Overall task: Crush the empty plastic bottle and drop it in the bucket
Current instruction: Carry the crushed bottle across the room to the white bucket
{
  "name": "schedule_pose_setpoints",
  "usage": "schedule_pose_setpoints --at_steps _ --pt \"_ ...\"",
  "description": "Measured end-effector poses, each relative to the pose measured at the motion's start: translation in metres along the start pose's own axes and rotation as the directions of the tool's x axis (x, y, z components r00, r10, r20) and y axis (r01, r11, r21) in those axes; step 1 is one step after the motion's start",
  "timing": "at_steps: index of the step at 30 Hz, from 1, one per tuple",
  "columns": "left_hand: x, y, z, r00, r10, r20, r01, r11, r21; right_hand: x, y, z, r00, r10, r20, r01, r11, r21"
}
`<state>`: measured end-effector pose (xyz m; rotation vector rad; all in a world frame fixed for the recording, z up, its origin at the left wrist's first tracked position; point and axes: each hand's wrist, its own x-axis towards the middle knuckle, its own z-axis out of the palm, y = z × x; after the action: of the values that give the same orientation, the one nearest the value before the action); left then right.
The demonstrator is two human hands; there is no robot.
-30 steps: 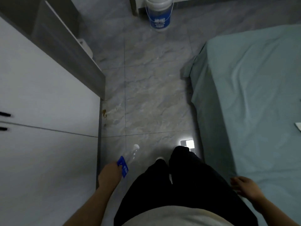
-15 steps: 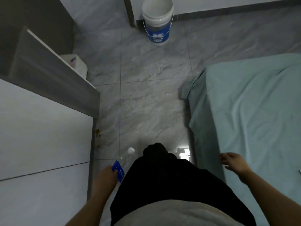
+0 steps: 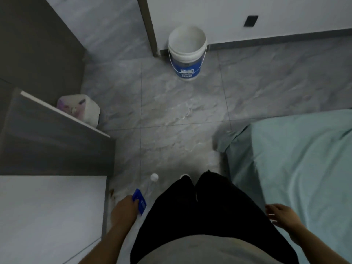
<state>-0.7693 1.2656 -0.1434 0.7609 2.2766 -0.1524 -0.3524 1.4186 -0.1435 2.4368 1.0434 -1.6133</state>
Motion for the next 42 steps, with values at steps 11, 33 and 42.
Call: schedule_pose_setpoints --at_steps 11,33,42 --pt "0.144 0.158 -0.114 0.996 0.046 -0.074 -0.047 0.999 -0.017 0.081 -0.151 -0.022 0.998 0.054 -0.013 -0.054 0.998 -0.011" --pt "0.363 0.307 -0.288 0.997 -0.052 0.048 0.052 0.999 -0.001 0.23 -0.508 -0.021 0.994 -0.102 0.029 0.105 0.982 -0.155" --pt "0.46 0.415 -0.374 0.997 0.067 -0.045 -0.068 0.997 -0.021 0.265 -0.565 -0.035 0.999 0.03 0.027 -0.026 0.992 -0.127"
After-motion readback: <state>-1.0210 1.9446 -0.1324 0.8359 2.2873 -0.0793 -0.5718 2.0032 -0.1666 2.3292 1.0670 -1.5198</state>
